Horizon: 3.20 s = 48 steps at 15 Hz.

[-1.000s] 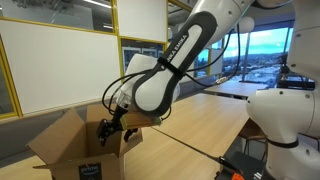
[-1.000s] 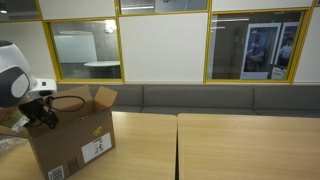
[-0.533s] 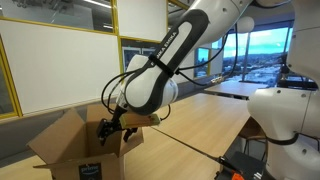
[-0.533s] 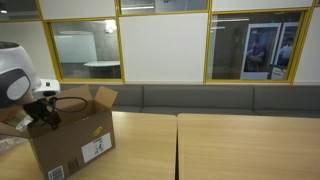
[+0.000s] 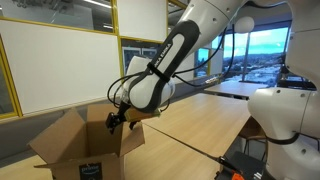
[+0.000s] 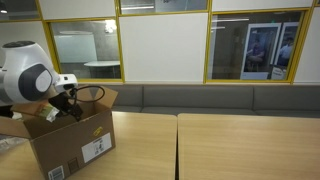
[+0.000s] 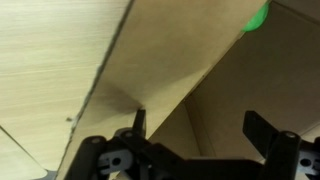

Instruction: Pick up the objects from the table and put them in the box.

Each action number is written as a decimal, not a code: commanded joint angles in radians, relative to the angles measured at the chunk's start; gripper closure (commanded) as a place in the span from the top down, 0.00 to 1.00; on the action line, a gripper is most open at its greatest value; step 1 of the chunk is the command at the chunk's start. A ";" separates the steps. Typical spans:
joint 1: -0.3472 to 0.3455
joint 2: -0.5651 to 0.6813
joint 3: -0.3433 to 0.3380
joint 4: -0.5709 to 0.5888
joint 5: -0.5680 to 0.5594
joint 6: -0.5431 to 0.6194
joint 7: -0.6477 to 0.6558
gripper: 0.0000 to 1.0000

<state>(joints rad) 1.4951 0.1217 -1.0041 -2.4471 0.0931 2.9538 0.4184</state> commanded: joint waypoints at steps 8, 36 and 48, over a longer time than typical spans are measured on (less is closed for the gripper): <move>0.223 0.014 -0.448 0.077 -0.406 -0.028 0.242 1.00; 0.956 0.081 -1.086 -0.187 -0.099 -0.094 0.116 1.00; 0.510 -0.167 -0.494 -0.142 0.161 0.036 0.022 1.00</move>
<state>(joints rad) 2.1838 0.0481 -1.6934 -2.6147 0.1866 2.9613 0.4929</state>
